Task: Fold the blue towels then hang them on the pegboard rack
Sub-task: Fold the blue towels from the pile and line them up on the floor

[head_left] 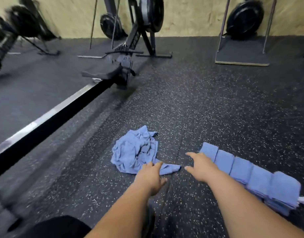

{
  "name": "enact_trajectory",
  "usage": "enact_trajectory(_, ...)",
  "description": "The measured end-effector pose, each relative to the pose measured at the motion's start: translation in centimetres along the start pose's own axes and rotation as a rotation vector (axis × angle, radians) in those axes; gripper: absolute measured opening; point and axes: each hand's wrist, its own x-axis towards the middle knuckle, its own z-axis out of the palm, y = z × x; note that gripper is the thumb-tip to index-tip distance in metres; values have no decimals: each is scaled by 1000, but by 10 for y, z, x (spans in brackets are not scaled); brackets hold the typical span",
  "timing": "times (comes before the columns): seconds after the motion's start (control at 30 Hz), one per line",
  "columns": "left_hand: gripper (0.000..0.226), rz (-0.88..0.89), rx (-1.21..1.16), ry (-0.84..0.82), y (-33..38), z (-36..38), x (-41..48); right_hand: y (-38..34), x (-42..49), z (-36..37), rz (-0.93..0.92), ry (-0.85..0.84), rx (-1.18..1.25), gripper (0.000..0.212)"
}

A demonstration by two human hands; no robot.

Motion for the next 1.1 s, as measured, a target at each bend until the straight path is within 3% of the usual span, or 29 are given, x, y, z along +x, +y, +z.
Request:
enact_trajectory(0.37, 75, -181, -63, -1, -112, 8, 41, -71, 71, 69, -95, -173, -105, 68)
enact_trajectory(0.9, 77, -351, -137, -164, -161, 72, 145, -90, 161, 136, -151, -276, -130, 69)
enact_trajectory(0.97, 69, -356, -139, -155, -162, 73, 150, -90, 163, 135, -148, -276, -115, 69)
enact_trajectory(1.1, 27, -367, -188, 5, -166, 65, 150, -94, 163, 123, -133, -262, -74, 68)
